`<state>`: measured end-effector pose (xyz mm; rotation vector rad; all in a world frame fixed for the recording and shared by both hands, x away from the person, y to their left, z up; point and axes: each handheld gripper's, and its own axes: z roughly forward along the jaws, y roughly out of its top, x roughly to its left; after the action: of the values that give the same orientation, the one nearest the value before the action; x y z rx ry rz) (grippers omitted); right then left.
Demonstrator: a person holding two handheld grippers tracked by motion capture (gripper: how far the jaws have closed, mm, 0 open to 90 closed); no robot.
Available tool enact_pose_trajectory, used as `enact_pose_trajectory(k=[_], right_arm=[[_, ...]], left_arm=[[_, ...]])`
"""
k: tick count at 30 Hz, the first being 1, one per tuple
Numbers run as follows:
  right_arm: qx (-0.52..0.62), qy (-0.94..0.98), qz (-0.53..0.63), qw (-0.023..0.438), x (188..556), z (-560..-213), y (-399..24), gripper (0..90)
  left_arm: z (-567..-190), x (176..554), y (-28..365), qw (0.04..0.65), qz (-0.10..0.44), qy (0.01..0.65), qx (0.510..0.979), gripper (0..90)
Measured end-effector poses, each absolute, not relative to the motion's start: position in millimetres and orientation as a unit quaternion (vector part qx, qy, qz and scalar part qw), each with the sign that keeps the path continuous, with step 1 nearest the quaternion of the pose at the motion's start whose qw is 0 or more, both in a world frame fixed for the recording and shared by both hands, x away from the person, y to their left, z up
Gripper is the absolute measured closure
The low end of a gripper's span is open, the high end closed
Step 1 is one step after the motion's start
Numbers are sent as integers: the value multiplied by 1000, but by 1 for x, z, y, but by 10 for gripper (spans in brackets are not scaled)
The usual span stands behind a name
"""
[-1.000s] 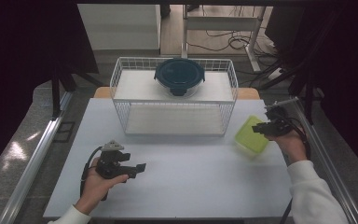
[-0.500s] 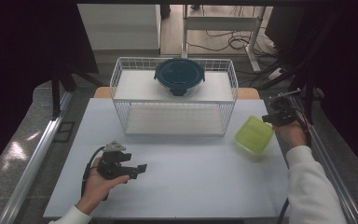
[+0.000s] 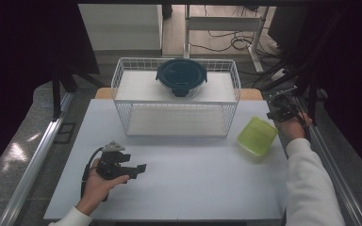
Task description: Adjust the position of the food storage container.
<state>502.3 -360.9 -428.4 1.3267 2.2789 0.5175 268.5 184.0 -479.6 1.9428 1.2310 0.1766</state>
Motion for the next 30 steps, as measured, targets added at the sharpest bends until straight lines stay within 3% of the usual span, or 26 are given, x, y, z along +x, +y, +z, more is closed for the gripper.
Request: enact_pose_trajectory(k=[13,30], right_arm=[[480,840,161,196,518,-450,-364,887],[468,853,164,161,499,-449,-351,888]], left_arm=[[-483,273,188,403,65,496,766,195],[-483,273,187,406,57,493,767,196]])
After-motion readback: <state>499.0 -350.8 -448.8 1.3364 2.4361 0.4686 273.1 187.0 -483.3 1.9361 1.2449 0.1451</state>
